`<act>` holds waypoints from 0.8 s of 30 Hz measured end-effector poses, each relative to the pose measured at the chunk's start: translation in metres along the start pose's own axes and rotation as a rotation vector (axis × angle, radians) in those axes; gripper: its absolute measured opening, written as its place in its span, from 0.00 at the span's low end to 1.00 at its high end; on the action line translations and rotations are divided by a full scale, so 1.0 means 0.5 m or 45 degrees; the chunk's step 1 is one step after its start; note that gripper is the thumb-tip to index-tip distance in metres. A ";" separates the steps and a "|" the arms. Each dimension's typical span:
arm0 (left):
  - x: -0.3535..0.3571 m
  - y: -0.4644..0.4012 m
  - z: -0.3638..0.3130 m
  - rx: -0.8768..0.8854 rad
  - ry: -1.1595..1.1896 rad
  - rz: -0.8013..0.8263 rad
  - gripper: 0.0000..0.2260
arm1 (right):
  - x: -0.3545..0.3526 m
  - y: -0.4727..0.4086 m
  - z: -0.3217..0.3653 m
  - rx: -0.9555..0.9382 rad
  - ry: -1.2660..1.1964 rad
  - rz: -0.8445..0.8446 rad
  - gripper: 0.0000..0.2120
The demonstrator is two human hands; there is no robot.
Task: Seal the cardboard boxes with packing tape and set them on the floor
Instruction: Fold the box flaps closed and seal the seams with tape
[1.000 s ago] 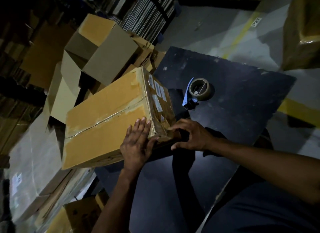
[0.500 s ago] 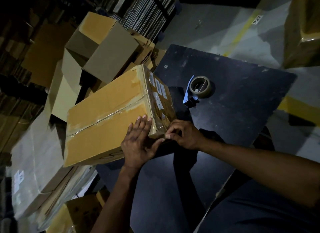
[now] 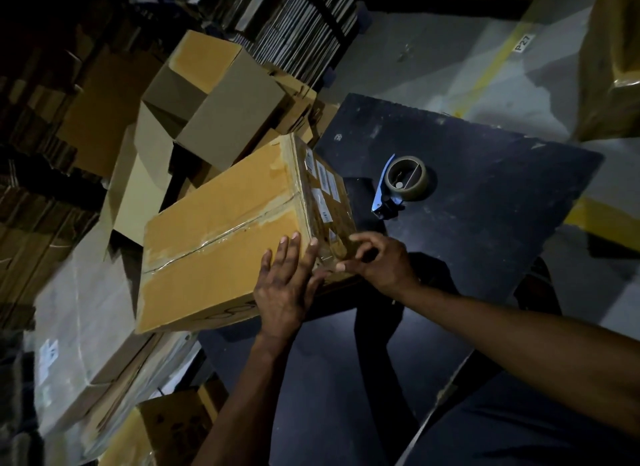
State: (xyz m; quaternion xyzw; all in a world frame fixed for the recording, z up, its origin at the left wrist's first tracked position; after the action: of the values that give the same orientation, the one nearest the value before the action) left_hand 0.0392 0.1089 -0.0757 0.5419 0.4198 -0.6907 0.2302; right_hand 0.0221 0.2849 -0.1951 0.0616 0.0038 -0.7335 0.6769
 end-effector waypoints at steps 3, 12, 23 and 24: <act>-0.005 0.000 0.001 0.039 0.026 0.047 0.31 | -0.028 0.000 0.030 -0.405 0.285 0.063 0.32; -0.027 -0.015 0.009 -0.211 0.183 0.107 0.48 | 0.034 0.021 0.105 -1.017 0.666 0.376 0.38; -0.041 -0.047 0.000 -0.616 0.231 0.077 0.33 | -0.016 -0.024 0.052 -0.748 0.467 0.366 0.27; -0.045 -0.049 -0.001 -0.702 0.277 0.032 0.33 | -0.011 -0.026 0.051 -0.696 0.437 0.374 0.28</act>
State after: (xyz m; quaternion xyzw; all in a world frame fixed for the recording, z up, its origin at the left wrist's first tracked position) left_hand 0.0272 0.1195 -0.0465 0.5349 0.6069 -0.4856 0.3311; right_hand 0.0076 0.2891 -0.1703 0.0006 0.3047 -0.5791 0.7562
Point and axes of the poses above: each hand's wrist, its own y-axis away from the middle knuckle, its own x-axis out of the palm, z = x × y, the point moved 7 cm from there along -y, towards the middle knuckle, and after that the axes turned 6 degrees about y, right-handed, at the moved point
